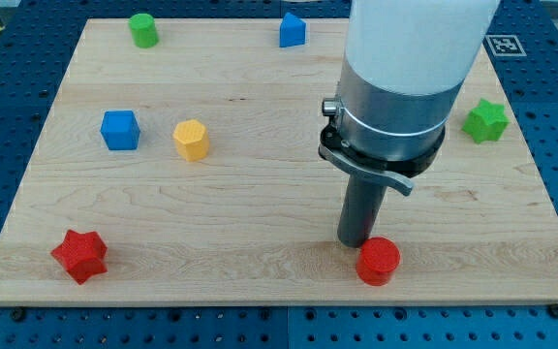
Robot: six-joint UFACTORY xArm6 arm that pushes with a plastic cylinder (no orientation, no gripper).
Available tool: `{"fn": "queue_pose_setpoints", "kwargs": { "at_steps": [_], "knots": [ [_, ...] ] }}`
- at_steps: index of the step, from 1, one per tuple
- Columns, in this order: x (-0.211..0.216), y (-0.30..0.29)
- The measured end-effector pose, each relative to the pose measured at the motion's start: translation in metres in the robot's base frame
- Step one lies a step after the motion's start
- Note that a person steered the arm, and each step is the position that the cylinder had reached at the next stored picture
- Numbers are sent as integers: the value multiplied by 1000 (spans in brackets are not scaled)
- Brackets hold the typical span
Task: Keep arm in between yellow hexagon and blue cube
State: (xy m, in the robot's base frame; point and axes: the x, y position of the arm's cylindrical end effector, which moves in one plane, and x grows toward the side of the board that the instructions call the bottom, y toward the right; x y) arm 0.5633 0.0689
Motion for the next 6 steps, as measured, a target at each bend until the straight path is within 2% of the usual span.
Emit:
{"fn": "queue_pose_setpoints", "kwargs": {
  "at_steps": [1, 3, 4, 5, 6],
  "knots": [
    [-2, -43],
    [-54, -176],
    [-74, -214],
    [-86, -223],
    [-120, -224]
  ]
}}
